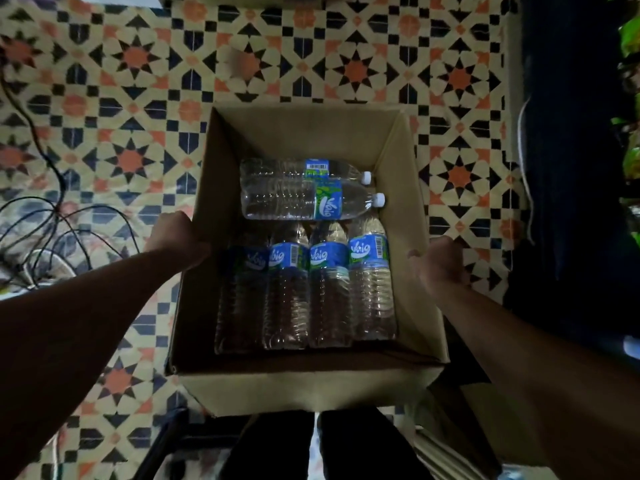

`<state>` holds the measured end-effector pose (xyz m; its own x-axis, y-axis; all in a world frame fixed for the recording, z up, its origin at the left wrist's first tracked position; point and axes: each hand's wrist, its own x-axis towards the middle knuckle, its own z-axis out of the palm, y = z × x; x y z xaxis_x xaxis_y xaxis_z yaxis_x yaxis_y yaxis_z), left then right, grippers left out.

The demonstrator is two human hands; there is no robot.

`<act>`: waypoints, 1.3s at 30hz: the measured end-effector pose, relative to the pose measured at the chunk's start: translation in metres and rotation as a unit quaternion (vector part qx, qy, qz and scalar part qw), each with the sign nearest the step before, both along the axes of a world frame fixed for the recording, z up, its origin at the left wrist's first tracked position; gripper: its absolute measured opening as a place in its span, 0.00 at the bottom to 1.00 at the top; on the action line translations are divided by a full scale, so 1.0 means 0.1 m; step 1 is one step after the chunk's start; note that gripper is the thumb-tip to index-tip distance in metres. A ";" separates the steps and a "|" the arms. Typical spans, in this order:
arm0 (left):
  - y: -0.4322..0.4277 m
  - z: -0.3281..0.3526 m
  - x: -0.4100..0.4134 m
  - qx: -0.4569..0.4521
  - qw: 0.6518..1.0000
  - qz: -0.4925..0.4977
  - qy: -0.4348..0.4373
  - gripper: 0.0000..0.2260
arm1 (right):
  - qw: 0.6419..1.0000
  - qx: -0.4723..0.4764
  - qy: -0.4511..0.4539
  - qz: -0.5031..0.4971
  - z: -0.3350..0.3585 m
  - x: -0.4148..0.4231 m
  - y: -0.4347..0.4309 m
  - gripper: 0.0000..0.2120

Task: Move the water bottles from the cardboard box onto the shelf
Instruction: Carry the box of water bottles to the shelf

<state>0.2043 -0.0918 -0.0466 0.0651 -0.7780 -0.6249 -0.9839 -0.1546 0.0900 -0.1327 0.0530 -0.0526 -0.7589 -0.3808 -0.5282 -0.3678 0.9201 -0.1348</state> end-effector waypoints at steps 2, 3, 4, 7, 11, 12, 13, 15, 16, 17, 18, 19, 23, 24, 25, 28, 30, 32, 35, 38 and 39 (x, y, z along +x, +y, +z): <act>0.04 -0.07 0.07 0.000 1.000 0.006 -0.005 0.10 | 1.000 -0.010 0.000 0.005 -0.10 0.09 0.05 0.16; 0.06 -0.10 0.10 0.001 1.000 0.006 -0.005 0.09 | 1.000 -0.023 -0.003 0.004 -0.16 0.13 0.09 0.14; 0.09 -0.15 0.12 -0.003 1.000 0.005 -0.006 0.09 | 0.999 -0.035 -0.005 0.001 -0.22 0.17 0.12 0.13; 0.18 -0.26 0.16 -0.017 1.000 0.012 -0.011 0.09 | 0.999 -0.041 0.002 -0.005 -0.35 0.27 0.24 0.14; 0.34 -0.39 0.19 -0.032 0.999 0.014 -0.023 0.08 | 0.998 -0.053 0.010 0.018 -0.48 0.34 0.36 0.15; 0.37 -0.41 0.18 -0.030 0.999 0.010 -0.025 0.09 | 0.998 -0.056 0.011 0.018 -0.50 0.35 0.39 0.16; 0.40 -0.44 0.19 -0.030 0.999 0.010 -0.024 0.09 | 0.998 -0.059 0.010 0.016 -0.52 0.37 0.40 0.16; 0.46 -0.52 0.20 -0.029 0.999 0.018 -0.017 0.09 | 0.998 -0.070 0.006 0.008 -0.54 0.38 0.43 0.16; 0.49 -0.56 0.20 -0.032 0.999 0.022 -0.015 0.08 | 0.997 -0.077 0.002 0.003 -0.55 0.38 0.44 0.16; 0.51 -0.59 0.21 -0.035 0.999 0.025 -0.015 0.07 | 0.997 -0.083 -0.001 0.001 -0.55 0.39 0.44 0.16; 0.54 -0.62 0.22 -0.039 0.999 0.027 -0.014 0.06 | 0.996 -0.084 -0.004 0.001 -0.56 0.39 0.46 0.16; 0.56 -0.66 0.23 -0.041 0.999 0.027 -0.008 0.05 | 0.997 -0.083 -0.005 0.002 -0.56 0.40 0.46 0.16; 0.54 -0.79 0.29 -0.041 0.998 0.033 0.021 0.06 | 0.998 -0.059 -0.003 0.006 -0.62 0.44 0.46 0.16; 0.53 -0.80 0.30 -0.039 0.998 0.034 0.024 0.06 | 0.999 -0.053 -0.004 0.006 -0.66 0.45 0.47 0.16; 0.51 -0.82 0.31 -0.037 0.998 0.032 0.024 0.06 | 0.999 -0.048 -0.005 0.007 -0.68 0.47 0.47 0.17; 0.49 -0.83 0.34 -0.035 0.998 0.040 0.038 0.05 | 0.999 -0.039 -0.005 0.009 -0.74 0.49 0.49 0.18; 0.48 -0.84 0.36 -0.033 0.998 0.042 0.042 0.05 | 0.999 -0.036 -0.007 0.012 -0.75 0.51 0.49 0.18; 0.47 -0.83 0.37 -0.030 0.998 0.033 0.035 0.05 | 0.999 -0.034 -0.007 0.017 -0.76 0.51 0.49 0.19; 0.49 -0.82 0.36 -0.020 0.999 0.018 0.033 0.04 | 0.999 -0.035 -0.011 0.016 -0.77 0.49 0.51 0.19; 0.52 -0.84 0.36 -0.024 0.999 0.015 0.027 0.06 | 0.999 -0.037 -0.016 0.006 -0.80 0.49 0.53 0.19; 0.52 -0.84 0.36 -0.026 0.999 0.017 0.026 0.06 | 0.999 -0.037 -0.017 0.007 -0.81 0.49 0.53 0.19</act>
